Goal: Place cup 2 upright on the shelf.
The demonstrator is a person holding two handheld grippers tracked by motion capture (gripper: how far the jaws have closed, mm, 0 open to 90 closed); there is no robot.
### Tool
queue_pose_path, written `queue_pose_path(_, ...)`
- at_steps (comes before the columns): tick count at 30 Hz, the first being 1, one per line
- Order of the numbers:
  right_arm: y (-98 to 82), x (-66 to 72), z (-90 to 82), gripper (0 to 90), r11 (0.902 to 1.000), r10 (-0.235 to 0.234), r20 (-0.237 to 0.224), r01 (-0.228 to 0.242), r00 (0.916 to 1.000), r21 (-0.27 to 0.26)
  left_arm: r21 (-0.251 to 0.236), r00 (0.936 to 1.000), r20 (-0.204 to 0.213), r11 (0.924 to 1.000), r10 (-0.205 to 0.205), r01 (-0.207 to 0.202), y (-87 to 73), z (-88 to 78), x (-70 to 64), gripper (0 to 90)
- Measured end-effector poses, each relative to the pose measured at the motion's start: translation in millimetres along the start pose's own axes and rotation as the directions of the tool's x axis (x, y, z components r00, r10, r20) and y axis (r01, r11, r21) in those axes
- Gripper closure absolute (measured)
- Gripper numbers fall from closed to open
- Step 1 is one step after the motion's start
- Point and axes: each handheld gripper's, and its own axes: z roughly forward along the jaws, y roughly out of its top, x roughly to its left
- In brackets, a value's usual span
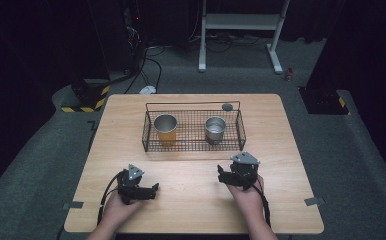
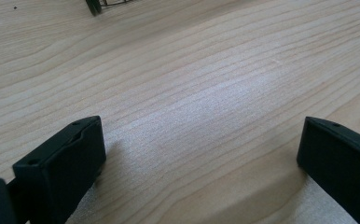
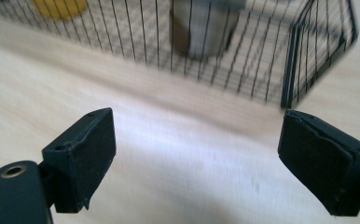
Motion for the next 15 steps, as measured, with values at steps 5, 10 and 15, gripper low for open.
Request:
queue_pose_path(5,-31.1,-1.9,-2.6,11.2,0.9983,-0.001,0.019,0.000,0.9998,0.058,0.000,1.0000,0.000,1.0000,0.001,-0.001,0.0,0.0,0.1,1.4)
queue_pose_path(10,-51.9,-8.8,-5.5,12.5,0.9935,0.009,0.017,-0.011,0.9998,0.114,0.000,1.0000,-0.001,1.0000,0.003,-0.003,0.1,0.0,0.2,1.4)
queue_pose_path(15,-55.0,-24.9,-7.6,11.7,0.9905,0.048,-0.014,-0.046,0.9987,0.130,0.003,1.0000,0.000,1.0000,0.002,-0.002,0.3,0.1,0.3,1.4)
